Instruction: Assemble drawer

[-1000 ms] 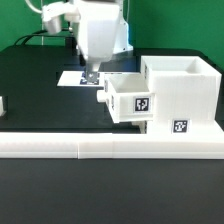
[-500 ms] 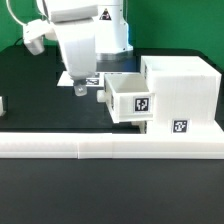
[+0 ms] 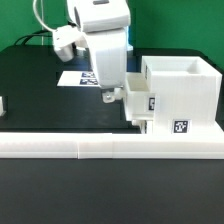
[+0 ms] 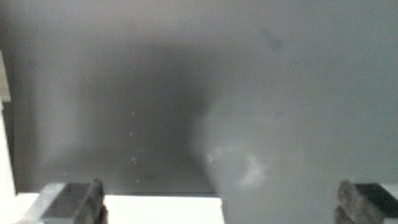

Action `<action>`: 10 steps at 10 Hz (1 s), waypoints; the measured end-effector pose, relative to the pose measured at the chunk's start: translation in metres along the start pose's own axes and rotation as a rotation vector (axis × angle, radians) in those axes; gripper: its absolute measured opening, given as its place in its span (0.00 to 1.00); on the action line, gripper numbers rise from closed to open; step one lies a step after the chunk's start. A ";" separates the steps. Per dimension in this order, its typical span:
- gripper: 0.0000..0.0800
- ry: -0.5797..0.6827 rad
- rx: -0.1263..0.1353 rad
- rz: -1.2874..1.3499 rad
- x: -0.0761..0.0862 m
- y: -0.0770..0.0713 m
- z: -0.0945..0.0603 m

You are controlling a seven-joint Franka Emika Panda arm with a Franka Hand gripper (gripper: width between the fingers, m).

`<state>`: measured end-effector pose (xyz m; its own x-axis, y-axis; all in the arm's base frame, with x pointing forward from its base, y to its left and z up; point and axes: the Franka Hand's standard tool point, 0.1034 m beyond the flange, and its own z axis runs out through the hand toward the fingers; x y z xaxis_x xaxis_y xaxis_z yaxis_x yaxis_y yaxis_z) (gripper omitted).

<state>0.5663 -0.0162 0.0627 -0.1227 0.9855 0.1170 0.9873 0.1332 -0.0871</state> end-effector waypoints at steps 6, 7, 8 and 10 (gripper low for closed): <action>0.81 0.007 0.015 0.051 0.006 -0.002 0.004; 0.81 0.008 0.036 0.031 -0.011 -0.009 0.003; 0.81 0.005 0.049 0.024 -0.024 -0.011 -0.001; 0.81 -0.020 0.038 0.014 -0.037 -0.006 -0.011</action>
Offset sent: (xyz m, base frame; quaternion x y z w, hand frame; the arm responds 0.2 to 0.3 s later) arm 0.0066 0.0336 -0.0024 -0.0089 0.0046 0.0381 0.9992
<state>0.5658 -0.0544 0.0695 -0.1114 0.9891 0.0961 0.9844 0.1231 -0.1260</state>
